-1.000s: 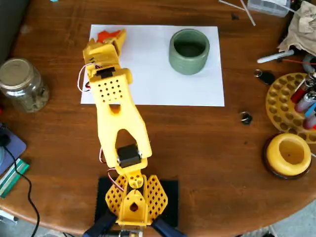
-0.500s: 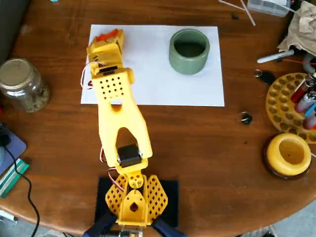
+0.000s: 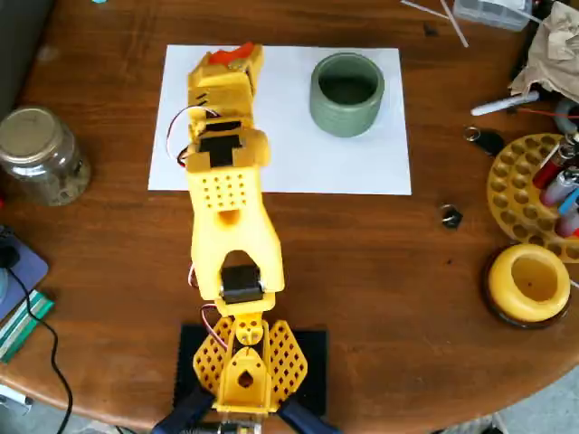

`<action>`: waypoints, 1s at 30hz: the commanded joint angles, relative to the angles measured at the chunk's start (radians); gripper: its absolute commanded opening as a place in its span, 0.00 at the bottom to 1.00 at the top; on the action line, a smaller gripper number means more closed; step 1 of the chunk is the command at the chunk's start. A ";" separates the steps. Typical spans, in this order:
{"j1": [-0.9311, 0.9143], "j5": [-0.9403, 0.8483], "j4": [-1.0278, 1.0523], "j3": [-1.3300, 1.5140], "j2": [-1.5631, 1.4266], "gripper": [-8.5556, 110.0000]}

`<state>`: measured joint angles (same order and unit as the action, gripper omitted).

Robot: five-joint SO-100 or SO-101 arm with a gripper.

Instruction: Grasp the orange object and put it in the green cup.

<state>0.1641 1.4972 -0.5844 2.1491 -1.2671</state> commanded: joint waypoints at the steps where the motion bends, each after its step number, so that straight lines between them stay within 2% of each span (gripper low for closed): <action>1: -0.086 -0.008 0.101 0.080 -0.276 0.07; 3: -0.133 -0.008 0.192 0.094 -0.364 0.07; 12: -0.313 -0.023 0.187 0.172 -0.436 0.07; 19: -0.419 -0.040 0.069 0.137 -0.299 0.07; 25: -0.422 -0.072 0.041 0.037 -0.167 0.07; 27: -0.407 -0.091 0.041 0.020 -0.150 0.09; 30: -0.383 -0.101 0.041 0.020 -0.141 0.19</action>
<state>-0.2393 1.4113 -0.5231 2.2166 -1.4082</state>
